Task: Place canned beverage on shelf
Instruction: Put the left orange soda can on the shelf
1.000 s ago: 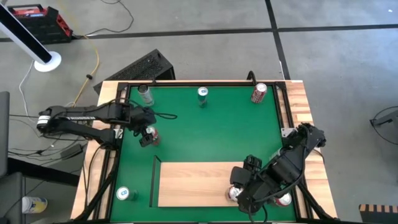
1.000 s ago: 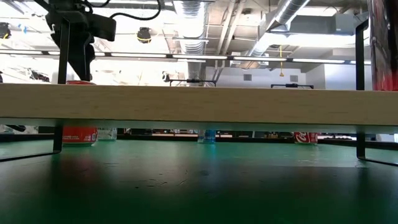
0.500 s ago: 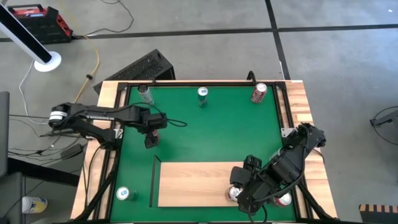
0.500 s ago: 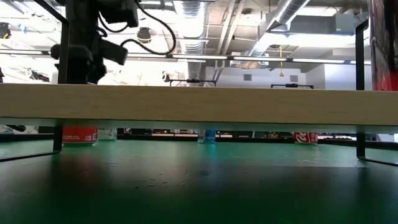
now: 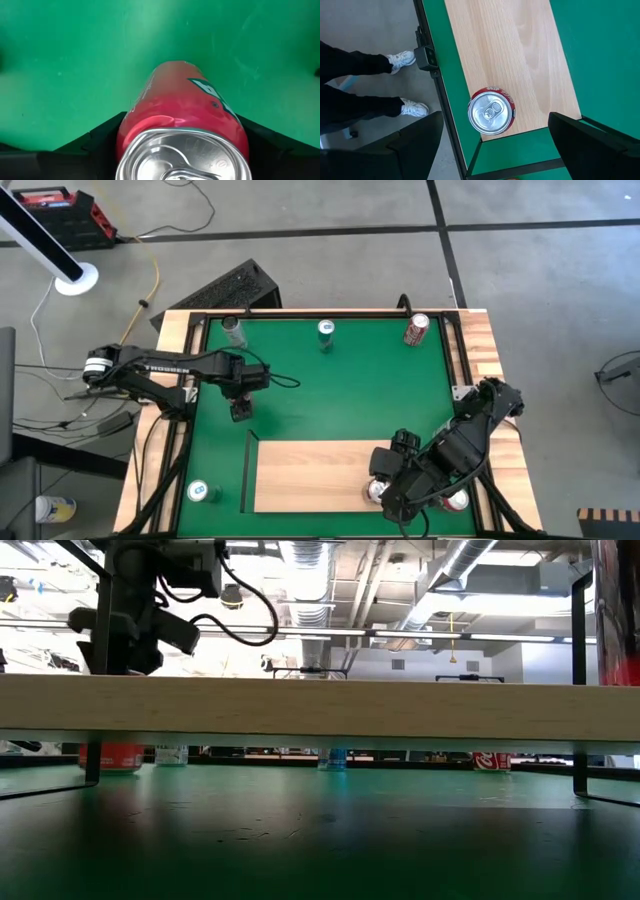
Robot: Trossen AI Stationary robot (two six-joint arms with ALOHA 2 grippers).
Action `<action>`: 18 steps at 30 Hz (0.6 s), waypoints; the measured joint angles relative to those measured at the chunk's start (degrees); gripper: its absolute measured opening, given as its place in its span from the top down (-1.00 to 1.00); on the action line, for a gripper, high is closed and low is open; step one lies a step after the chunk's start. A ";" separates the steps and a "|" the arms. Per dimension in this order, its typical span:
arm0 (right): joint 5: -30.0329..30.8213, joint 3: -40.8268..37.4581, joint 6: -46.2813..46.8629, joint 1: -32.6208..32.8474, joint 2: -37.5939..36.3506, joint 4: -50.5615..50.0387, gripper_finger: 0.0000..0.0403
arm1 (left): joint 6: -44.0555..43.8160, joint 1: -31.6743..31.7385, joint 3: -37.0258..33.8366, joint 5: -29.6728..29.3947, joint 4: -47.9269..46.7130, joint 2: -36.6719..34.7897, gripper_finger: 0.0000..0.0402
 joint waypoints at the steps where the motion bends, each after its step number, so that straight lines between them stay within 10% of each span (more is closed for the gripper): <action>1: 0.00 0.00 -0.05 -0.09 0.00 0.00 -0.91 | 0.00 0.04 0.25 0.26 -0.78 0.00 -0.40; 18: 4.84 0.00 -11.86 -5.27 0.00 0.02 -0.91 | -2.63 0.10 31.02 -2.04 -6.86 3.28 -0.40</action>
